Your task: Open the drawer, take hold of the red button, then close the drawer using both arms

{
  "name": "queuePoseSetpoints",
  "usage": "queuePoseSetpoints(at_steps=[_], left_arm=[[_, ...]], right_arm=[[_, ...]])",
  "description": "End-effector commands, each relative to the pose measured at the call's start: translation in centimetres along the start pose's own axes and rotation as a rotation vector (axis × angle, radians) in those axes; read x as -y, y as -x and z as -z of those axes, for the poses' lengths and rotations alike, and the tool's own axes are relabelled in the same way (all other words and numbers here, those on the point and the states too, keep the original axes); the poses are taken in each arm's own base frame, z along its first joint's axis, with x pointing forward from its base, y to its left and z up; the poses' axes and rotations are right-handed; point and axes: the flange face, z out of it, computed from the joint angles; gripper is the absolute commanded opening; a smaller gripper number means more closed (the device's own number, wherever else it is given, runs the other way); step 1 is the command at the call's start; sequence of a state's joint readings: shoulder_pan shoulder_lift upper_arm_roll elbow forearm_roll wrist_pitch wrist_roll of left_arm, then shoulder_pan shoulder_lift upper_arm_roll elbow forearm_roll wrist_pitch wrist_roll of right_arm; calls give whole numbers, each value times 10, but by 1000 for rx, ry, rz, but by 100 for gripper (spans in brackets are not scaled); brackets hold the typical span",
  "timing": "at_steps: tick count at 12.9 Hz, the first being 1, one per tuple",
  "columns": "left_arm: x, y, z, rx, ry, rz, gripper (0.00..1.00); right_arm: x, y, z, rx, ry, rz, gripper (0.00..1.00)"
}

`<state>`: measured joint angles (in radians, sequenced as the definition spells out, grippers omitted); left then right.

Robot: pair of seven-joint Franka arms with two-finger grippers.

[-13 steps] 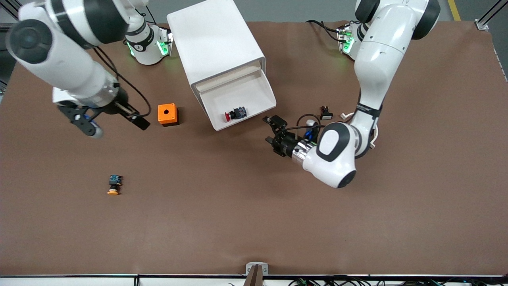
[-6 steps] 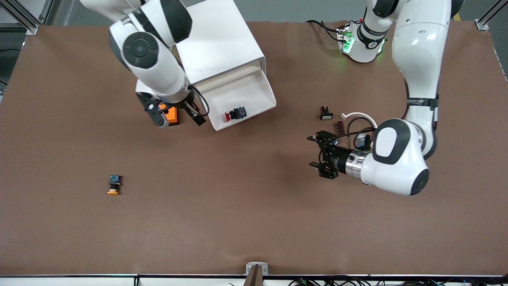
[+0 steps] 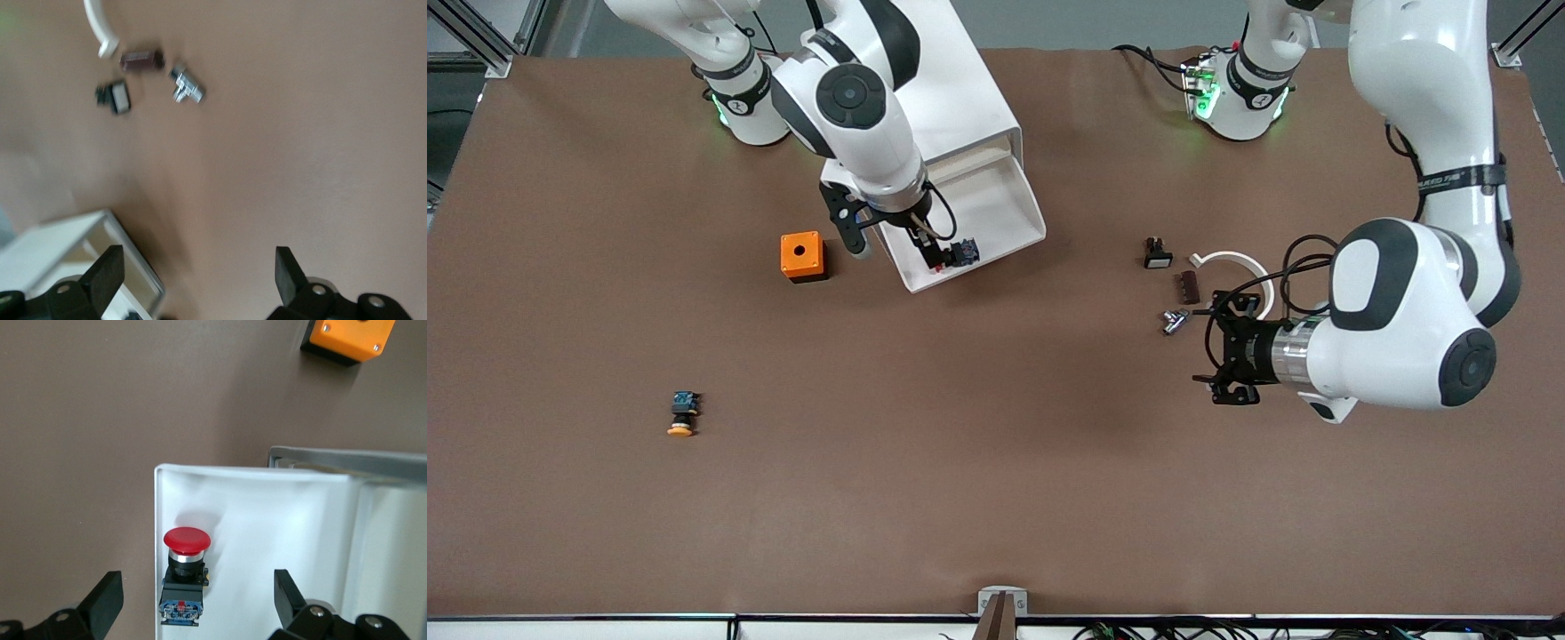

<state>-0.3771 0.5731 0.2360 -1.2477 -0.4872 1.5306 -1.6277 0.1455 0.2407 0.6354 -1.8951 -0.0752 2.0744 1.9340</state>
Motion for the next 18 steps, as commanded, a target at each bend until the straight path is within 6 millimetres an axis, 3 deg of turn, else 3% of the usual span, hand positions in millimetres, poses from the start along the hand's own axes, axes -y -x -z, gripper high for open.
queuePoseSetpoints(at_steps=[1,4,8,10,15,18], left_arm=[[20,-2,33,-100,38,-183,99],[25,-9,45,-203,31,-395,99],[48,-7,81,-263,29,-796,100],[58,-6,91,-299,4,-850,100],[67,-8,100,-357,-54,-1051,100],[74,-9,112,-444,-89,-1127,100]], right_arm=[[3,21,-35,-35,-15,-47,100],[6,35,-58,-48,-33,-79,100],[7,46,-61,-30,-48,-88,96],[8,48,-56,-27,-52,-80,91],[7,51,-56,-25,-55,-71,57],[12,51,-47,-21,-65,-29,19]])
